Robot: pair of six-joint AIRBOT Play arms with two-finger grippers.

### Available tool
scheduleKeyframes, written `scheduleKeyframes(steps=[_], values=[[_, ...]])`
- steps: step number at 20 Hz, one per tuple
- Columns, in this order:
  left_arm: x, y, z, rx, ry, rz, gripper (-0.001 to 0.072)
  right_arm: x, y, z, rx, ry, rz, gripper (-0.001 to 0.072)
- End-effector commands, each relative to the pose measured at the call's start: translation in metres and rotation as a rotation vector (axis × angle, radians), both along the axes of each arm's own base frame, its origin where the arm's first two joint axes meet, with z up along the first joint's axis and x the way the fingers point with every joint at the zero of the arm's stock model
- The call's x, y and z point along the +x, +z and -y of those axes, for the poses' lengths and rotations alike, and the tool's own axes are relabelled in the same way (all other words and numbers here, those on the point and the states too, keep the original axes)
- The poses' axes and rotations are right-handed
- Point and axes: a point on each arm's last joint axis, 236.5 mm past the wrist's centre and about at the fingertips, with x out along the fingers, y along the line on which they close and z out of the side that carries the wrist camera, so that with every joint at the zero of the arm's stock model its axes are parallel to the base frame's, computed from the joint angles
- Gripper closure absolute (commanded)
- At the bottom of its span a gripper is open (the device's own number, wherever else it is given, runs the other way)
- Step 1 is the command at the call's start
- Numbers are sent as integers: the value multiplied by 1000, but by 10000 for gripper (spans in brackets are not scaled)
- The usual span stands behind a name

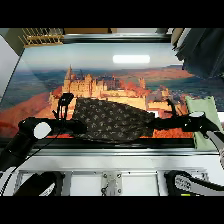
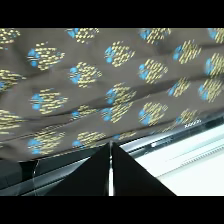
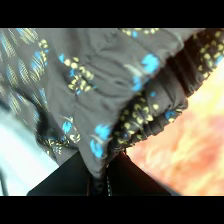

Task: Fold the clothes and pants, and hang the long-sleeved shirts on hangers.

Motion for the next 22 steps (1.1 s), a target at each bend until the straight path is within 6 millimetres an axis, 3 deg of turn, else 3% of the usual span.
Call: scheduleKeyframes(steps=[1,4,7,9,13,16,18,20,22], values=[[0,0,0,1,-1,-1,699,60,54,54,-113,-190,53,701],[0,0,0,1,0,-1,699,114,118,139,-219,-456,154,700],[0,-1,0,2,-1,-2,700,132,176,221,-275,-700,251,700],[0,-1,0,2,-1,-1,700,125,200,275,-293,-853,274,700],[0,-1,0,3,-1,-1,700,82,205,348,-372,-1052,224,701],[0,-1,0,2,-1,-1,700,35,213,386,-562,-1170,169,701],[0,0,0,2,-1,0,700,4,216,398,-654,-1228,125,701],[0,0,0,2,-1,1,699,-24,197,392,-663,-1246,13,700],[0,0,0,2,0,0,700,-49,165,373,-619,-1244,-124,701]])
